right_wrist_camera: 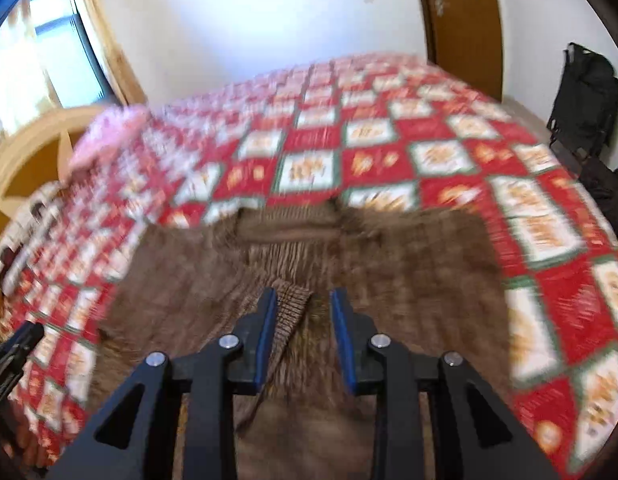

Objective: Fold small clothes

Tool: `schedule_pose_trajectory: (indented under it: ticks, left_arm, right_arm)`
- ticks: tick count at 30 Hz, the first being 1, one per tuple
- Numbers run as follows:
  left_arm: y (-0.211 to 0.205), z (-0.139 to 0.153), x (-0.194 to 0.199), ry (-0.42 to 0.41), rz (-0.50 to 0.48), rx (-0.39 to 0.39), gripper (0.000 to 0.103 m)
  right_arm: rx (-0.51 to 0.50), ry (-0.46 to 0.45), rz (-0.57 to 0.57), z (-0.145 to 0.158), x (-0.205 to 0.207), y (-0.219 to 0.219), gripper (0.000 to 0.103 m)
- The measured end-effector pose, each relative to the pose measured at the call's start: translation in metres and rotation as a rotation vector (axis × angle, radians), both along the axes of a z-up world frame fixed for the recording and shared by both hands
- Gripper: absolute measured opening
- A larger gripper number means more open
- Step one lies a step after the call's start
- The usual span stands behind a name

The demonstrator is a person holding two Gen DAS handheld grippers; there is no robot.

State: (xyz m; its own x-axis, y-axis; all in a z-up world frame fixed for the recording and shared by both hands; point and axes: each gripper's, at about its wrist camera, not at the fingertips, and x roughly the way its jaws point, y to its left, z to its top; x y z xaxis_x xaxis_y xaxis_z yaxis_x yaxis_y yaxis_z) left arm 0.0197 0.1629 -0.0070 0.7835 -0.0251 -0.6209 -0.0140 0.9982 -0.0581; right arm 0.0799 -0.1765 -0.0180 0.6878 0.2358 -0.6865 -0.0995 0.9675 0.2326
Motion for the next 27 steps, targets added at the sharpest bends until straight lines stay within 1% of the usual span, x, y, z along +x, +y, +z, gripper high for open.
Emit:
schedule_pose_trajectory:
  ticks: [1, 4, 8, 10, 11, 12, 14, 16, 19, 20, 21, 22, 24, 25, 26, 27]
  left_arm:
    - [0.009, 0.006, -0.008, -0.012, -0.015, -0.006, 0.059]
    - [0.026, 0.018, -0.035, -0.051, -0.038, 0.006, 0.060]
    - [0.051, 0.042, -0.082, -0.117, -0.121, 0.002, 0.060]
    - [0.064, 0.056, -0.107, -0.149, -0.156, -0.012, 0.064]
    - [0.070, 0.064, -0.118, -0.159, -0.169, -0.023, 0.069]
    - [0.077, 0.072, -0.131, -0.163, -0.185, -0.038, 0.072]
    - [0.085, 0.084, -0.147, -0.152, -0.216, -0.063, 0.072]
    - [0.092, 0.099, -0.168, -0.151, -0.240, -0.081, 0.072]
    - [0.094, 0.119, -0.202, -0.187, -0.273, -0.087, 0.072]
    - [0.092, 0.120, -0.207, -0.181, -0.273, -0.081, 0.072]
    - [0.088, 0.117, -0.211, -0.152, -0.274, -0.069, 0.072]
    - [0.081, 0.108, -0.212, -0.109, -0.287, -0.056, 0.072]
    - [0.069, 0.085, -0.210, -0.055, -0.335, -0.073, 0.072]
    - [0.060, 0.065, -0.205, 0.001, -0.365, -0.105, 0.072]
    - [0.054, 0.051, -0.201, 0.046, -0.384, -0.131, 0.072]
    - [0.046, 0.029, -0.194, 0.115, -0.403, -0.166, 0.072]
  right_arm:
    - [0.014, -0.026, -0.007, 0.011, -0.014, -0.007, 0.041]
    - [0.036, -0.132, -0.023, 0.053, -0.074, -0.034, 0.049]
    - [0.010, -0.269, -0.048, 0.106, -0.164, -0.064, 0.054]
    - [-0.012, -0.322, -0.060, 0.127, -0.204, -0.076, 0.059]
    - [-0.024, -0.346, -0.067, 0.137, -0.225, -0.082, 0.061]
    - [-0.033, -0.363, -0.068, 0.145, -0.244, -0.086, 0.061]
    - [-0.036, -0.389, -0.060, 0.155, -0.272, -0.092, 0.061]
    - [-0.022, -0.409, -0.043, 0.158, -0.292, -0.094, 0.061]
    - [0.010, -0.415, -0.012, 0.155, -0.315, -0.093, 0.061]
    - [0.011, -0.401, 0.006, 0.149, -0.318, -0.091, 0.061]
    - [0.003, -0.385, 0.014, 0.144, -0.319, -0.088, 0.064]
    - [-0.019, -0.353, 0.018, 0.131, -0.318, -0.083, 0.064]
    - [-0.051, -0.299, 0.018, 0.110, -0.313, -0.074, 0.064]
    - [-0.061, -0.250, 0.023, 0.094, -0.309, -0.069, 0.064]
    - [-0.061, -0.217, 0.030, 0.085, -0.308, -0.066, 0.064]
    - [-0.062, -0.172, 0.042, 0.074, -0.301, -0.061, 0.064]
